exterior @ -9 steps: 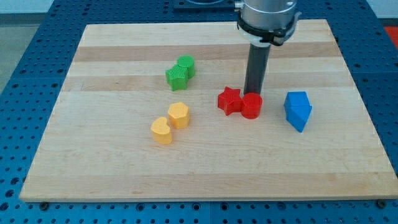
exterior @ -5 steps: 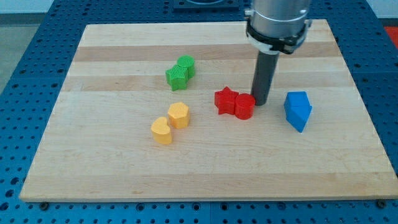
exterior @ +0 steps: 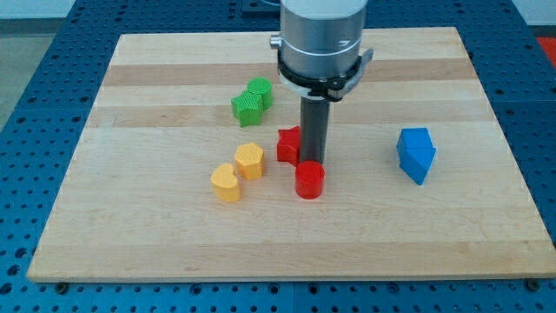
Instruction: Separate red circle and red star
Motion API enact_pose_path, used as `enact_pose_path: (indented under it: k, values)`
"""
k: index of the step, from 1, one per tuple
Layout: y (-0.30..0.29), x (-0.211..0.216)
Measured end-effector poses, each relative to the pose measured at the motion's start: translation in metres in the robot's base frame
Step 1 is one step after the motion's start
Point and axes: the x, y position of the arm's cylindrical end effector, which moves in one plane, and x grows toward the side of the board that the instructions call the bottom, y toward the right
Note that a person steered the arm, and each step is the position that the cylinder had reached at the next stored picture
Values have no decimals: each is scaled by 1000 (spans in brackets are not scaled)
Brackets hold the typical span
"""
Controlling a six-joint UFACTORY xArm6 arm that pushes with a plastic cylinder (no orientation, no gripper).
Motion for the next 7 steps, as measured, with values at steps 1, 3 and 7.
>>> enact_pose_path:
  k: [1,3,7]
  values:
    - [-10,8]
    - [-11,46]
    - [-8,62]
